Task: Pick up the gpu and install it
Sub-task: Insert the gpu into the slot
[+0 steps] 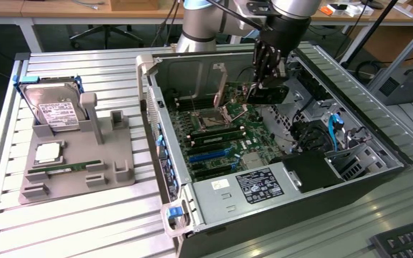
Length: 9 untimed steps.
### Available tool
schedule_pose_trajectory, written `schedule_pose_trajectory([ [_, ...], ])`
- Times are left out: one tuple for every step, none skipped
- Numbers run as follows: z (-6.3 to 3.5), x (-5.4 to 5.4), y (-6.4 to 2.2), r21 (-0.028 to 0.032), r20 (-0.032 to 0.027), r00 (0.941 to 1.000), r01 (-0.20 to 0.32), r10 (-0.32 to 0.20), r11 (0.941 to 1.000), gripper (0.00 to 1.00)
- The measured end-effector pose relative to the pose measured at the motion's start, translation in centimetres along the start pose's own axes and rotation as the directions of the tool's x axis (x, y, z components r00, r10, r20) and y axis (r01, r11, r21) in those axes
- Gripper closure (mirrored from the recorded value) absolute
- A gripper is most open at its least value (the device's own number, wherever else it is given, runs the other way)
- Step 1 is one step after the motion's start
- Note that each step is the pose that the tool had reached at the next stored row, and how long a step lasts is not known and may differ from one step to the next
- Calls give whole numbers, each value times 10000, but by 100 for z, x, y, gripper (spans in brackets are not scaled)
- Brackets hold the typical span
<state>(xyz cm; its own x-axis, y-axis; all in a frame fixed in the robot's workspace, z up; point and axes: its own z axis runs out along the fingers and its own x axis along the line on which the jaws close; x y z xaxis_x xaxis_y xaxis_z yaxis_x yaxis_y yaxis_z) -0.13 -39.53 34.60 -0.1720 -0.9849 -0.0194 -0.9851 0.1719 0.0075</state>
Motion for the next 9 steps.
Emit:
schedule_pose_trajectory([
  [0,0,0,-1,-1,10000,50,-50,10000,73],
  [0,0,0,-2,-1,10000,94,-94,10000,73],
  [1,0,0,-3,-2,9999,157,-157,9999,73],
  [1,0,0,-4,-3,9998,204,-204,9998,73],
  [1,0,0,-5,-4,9996,299,-299,9996,73],
  [2,0,0,-7,-4,9993,374,-374,9993,73],
  [2,0,0,-9,-6,9990,457,-457,9990,73],
  [2,0,0,-10,-6,9987,518,-518,9987,73],
  [2,0,0,-11,-7,9983,577,-577,9983,73],
])
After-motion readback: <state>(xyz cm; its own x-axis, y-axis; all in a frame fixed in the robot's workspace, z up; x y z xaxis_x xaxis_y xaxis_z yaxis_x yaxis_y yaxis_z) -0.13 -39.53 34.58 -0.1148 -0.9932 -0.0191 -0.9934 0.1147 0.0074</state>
